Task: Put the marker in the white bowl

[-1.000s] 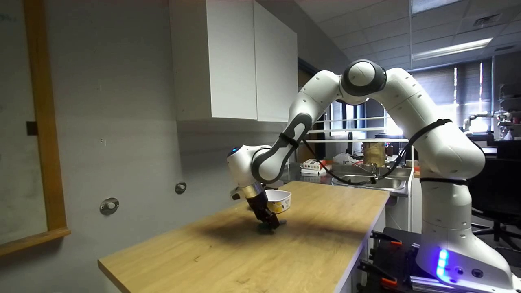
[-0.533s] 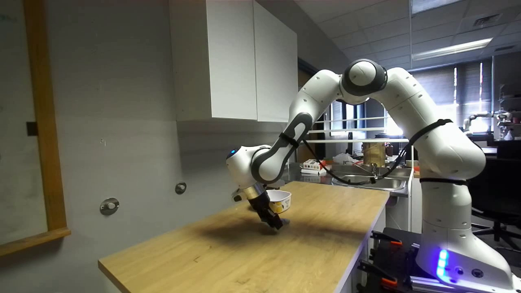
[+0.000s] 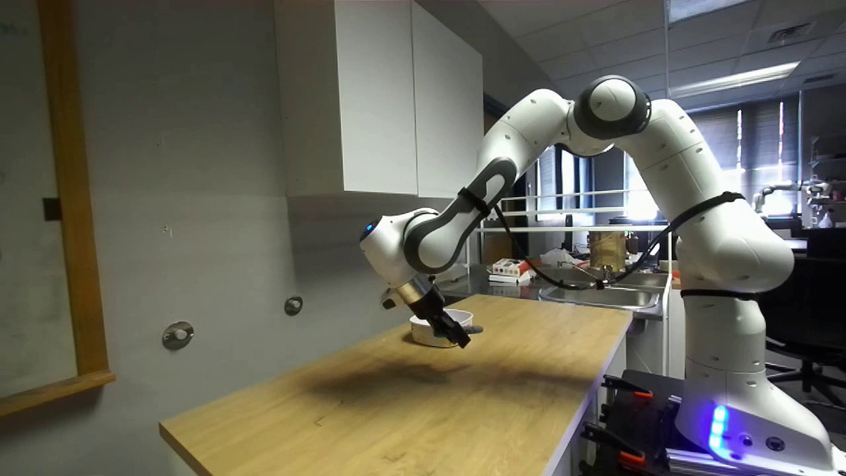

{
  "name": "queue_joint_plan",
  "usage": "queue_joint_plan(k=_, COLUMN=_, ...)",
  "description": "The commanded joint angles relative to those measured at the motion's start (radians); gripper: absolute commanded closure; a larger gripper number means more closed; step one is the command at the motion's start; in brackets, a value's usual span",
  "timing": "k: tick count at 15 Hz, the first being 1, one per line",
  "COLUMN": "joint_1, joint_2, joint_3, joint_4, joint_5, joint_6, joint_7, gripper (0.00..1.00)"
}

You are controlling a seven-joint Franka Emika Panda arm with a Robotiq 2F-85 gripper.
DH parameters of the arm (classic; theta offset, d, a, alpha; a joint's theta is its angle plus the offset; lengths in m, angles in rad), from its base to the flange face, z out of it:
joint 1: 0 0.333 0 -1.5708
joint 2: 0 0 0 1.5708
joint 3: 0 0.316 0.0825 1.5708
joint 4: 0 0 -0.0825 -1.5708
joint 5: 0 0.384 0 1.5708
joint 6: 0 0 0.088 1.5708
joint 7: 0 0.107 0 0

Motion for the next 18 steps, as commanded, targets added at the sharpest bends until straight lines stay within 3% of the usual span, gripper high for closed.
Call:
queue_joint_plan(k=1, joint_1=0.026, joint_2=-0.083, joint_3=0.009, joint_4=0.006, joint_5=-0.014, joint_6=-0.146, joint_7=0.057, gripper=0.96)
queue_joint_plan(k=8, joint_1=0.043, joint_2=-0.081, joint_3=0.023, joint_4=0.186, joint_5=-0.137, joint_6=-0.347, joint_7=-0.029, gripper=0.95)
queue_joint_plan(k=18, joint_1=0.026, joint_2=0.091, joint_3=0.016, joint_4=0.437, joint_5=-0.294, joint_6=-0.282, joint_7=-0.303, gripper=0.94)
